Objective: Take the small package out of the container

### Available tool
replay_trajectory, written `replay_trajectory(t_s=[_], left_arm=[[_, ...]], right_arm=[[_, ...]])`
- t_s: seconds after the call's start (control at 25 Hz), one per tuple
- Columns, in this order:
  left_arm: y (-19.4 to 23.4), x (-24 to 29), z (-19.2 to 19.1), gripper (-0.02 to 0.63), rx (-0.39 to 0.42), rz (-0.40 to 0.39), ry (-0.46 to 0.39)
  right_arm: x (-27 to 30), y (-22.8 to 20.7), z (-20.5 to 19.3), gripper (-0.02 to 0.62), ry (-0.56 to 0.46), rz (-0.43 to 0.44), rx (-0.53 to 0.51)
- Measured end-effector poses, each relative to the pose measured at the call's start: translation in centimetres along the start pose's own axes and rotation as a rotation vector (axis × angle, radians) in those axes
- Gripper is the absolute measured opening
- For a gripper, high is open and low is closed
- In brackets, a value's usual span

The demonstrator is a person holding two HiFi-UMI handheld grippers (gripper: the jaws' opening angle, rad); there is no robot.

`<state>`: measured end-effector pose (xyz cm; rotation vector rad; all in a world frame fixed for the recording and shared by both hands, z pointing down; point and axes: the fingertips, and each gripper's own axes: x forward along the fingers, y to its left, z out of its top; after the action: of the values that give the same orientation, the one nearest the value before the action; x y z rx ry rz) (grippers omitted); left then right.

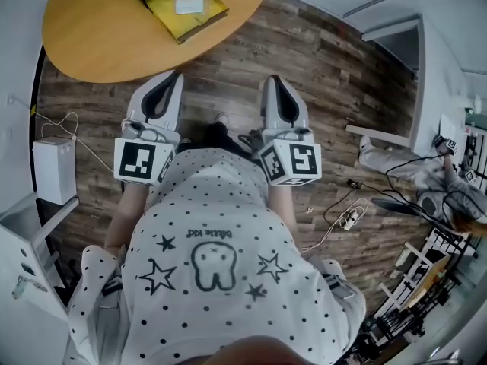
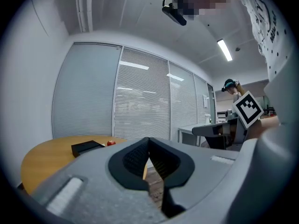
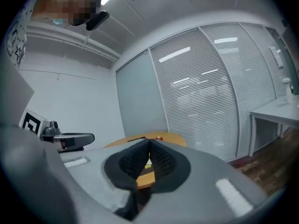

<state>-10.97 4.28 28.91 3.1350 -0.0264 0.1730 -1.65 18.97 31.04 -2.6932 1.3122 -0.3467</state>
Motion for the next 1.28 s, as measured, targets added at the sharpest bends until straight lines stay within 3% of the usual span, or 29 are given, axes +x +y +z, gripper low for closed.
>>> replay_trajectory(t_s=[0.48,0.72,1.28], left_arm=[[-1.7,5.1,0.1,0.003,-0.019,0.118,0.001],[-1.0,5.2,-0.7,0.003,-0.021,0.16,0.028],[2.4,8.9,-1.8,0.003,-0.039,0.138,0.064]], right_arm=[[2.5,-7.0,0.8,0.003,0.036,0.067,-0.002],[3.3,-8.1,0.2,0.005,0.052,0.074,0.01],[7.6,-8.4,-0.9,0.005,0.101,0.059,0.017]])
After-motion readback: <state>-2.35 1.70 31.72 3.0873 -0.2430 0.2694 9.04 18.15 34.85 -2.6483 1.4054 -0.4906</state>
